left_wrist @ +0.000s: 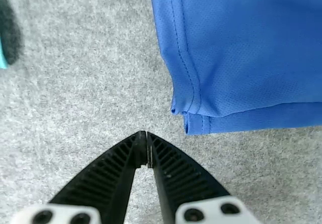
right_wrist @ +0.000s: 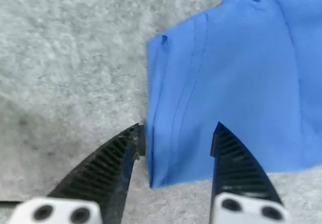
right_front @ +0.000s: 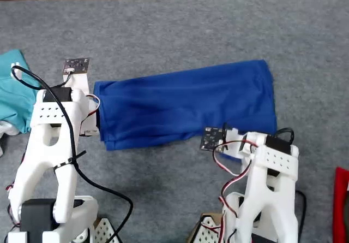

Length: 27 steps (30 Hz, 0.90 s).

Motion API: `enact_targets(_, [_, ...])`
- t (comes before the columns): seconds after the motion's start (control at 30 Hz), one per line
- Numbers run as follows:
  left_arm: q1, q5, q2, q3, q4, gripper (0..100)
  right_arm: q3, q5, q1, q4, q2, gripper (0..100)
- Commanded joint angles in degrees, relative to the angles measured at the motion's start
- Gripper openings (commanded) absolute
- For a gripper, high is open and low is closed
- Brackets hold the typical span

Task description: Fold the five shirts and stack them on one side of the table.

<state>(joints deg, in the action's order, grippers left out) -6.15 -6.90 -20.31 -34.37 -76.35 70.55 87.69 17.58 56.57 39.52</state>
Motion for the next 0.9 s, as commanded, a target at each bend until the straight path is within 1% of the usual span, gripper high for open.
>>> enact_targets(0.0, [-0.35,-0.26,-1.98,2.2,-0.35,2,3.21,1.58,0.48,-3.16,1.27,22.8])
enact_targets(0.23, [-0.35,-0.35,-1.98,2.2,-0.35,2,7.43,3.52,0.48,-3.78,1.27,22.8])
enact_targets(0.57, [-0.35,-0.35,-2.15,2.2,-0.35,2,7.96,3.69,0.75,-5.19,1.27,22.6])
enact_targets(0.67, [-0.35,-0.35,-2.24,2.2,-0.62,2,8.48,3.69,1.63,-9.41,1.27,19.2])
enact_targets(0.73, [-0.35,-0.44,-2.24,2.81,-2.2,2,9.36,3.78,2.59,-11.78,1.27,16.1])
enact_targets(0.87, [0.0,-0.44,-2.24,2.81,-2.46,2,9.36,3.78,2.15,-11.34,1.27,11.5])
